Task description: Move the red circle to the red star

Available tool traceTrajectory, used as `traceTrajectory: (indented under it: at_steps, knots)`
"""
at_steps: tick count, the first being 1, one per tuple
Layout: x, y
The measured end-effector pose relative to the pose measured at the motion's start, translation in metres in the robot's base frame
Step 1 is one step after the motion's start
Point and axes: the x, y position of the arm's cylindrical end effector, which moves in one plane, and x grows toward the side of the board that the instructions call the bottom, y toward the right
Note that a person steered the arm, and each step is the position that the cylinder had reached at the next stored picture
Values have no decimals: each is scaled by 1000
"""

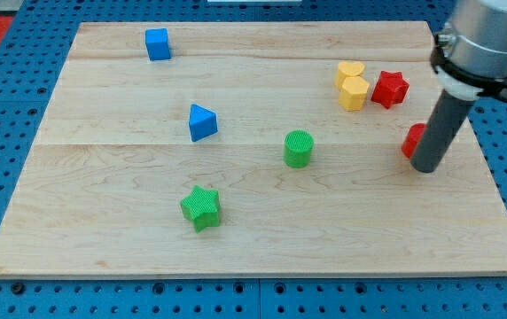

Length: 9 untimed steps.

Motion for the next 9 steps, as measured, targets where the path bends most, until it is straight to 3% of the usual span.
traceTrajectory:
  at_steps: [4, 7, 9]
  knots:
    - [-45, 1]
    - [-53, 44]
    - [-73, -6]
